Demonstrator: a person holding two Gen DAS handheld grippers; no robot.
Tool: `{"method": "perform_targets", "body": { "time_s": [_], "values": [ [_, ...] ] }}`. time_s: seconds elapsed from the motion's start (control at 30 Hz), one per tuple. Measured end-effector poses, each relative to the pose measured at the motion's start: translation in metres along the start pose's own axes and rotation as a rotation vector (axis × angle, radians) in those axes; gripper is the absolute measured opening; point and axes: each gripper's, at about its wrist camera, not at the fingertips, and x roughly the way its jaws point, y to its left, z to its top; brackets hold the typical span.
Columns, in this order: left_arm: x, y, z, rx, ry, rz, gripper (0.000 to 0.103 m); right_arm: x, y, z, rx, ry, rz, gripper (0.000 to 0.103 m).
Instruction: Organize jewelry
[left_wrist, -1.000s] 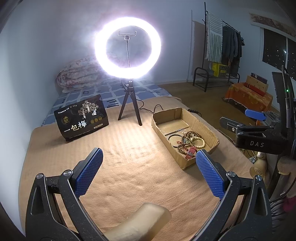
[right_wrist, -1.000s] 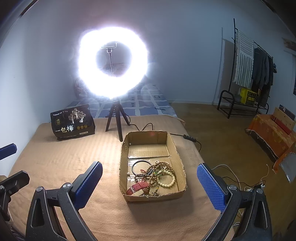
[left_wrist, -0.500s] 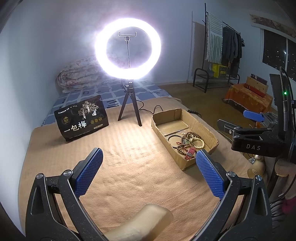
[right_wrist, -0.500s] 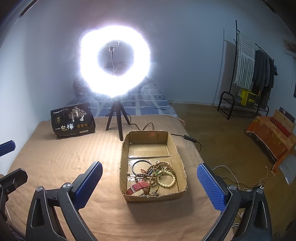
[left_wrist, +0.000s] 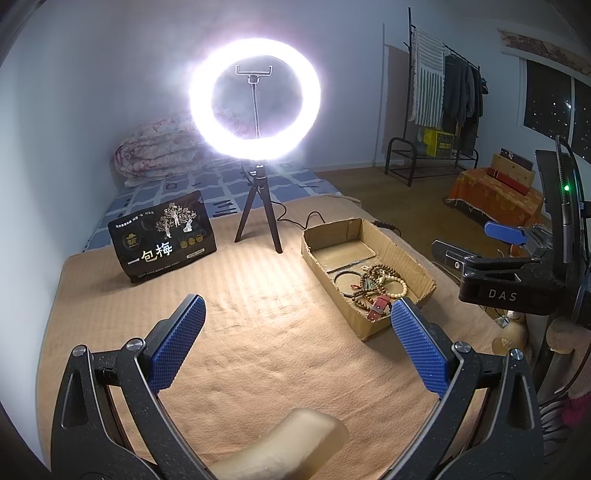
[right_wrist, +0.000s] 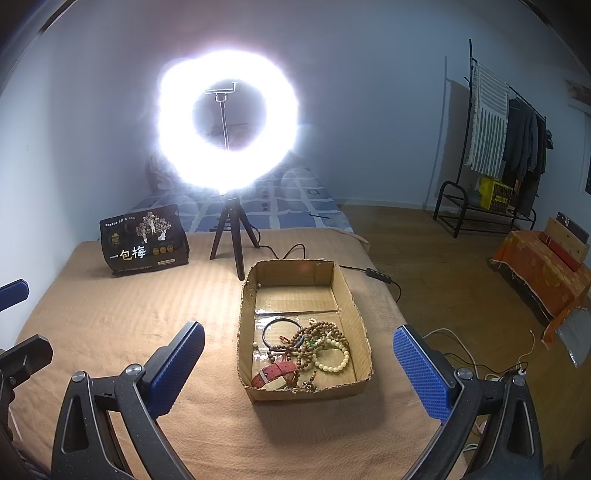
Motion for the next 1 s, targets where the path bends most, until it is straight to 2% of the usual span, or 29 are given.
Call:
{"method": "perform_targets", "body": {
  "time_s": [1.0],
  "values": [
    [-0.0049,-0.0008,0.0076,-0.008,-0.021,0.018,0.102,0.0031,0.0,-0.0036,-0.011,0.009,-0.001,0.103]
  ]
}}
